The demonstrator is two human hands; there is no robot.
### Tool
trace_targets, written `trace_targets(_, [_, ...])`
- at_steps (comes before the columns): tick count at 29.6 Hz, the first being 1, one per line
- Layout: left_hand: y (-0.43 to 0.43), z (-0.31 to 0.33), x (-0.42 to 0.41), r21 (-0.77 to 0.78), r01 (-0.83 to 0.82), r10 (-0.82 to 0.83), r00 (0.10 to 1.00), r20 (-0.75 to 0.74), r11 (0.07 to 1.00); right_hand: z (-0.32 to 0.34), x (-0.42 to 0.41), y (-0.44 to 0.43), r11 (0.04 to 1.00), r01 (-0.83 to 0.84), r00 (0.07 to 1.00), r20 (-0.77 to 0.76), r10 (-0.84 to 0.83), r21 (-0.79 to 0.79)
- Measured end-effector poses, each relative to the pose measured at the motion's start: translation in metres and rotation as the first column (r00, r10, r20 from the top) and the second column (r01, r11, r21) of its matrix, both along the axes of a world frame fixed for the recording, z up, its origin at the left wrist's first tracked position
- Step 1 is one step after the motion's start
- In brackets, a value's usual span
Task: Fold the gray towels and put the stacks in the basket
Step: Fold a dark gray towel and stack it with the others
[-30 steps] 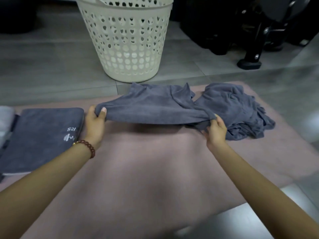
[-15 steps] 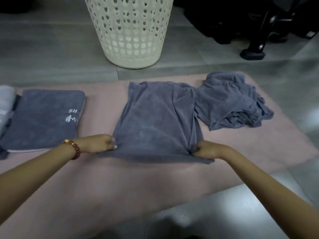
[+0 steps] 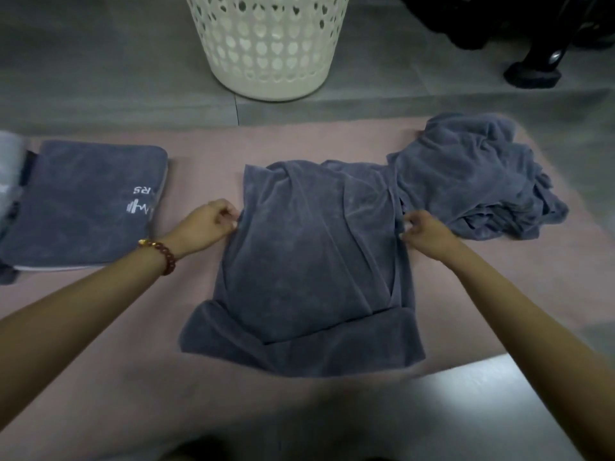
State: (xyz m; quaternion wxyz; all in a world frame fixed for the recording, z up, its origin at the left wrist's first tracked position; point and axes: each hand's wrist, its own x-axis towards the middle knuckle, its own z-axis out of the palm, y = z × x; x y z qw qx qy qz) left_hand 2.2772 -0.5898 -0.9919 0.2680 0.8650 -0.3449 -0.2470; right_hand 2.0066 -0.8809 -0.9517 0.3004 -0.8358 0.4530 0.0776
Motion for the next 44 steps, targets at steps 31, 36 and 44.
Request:
trace_targets(31, [-0.032, 0.084, 0.001, -0.665, -0.259, 0.365, 0.931, 0.022, 0.7, 0.044, -0.002, 0.004, 0.82, 0.572, 0.305, 0.919, -0.251, 0.035])
trace_targets(36, [-0.023, 0.091, 0.006, -0.356, -0.154, 0.193, 0.978, 0.077, 0.922, 0.038, -0.005, 0.009, 0.842, 0.539, 0.501, 0.811, -0.303, -0.018])
trace_targets(44, [-0.008, 0.055, -0.005, -0.326, -0.213, 0.257, 0.961, 0.099, 0.921, 0.012, -0.019, 0.012, 0.853, 0.518, 0.612, 0.667, -0.425, 0.069])
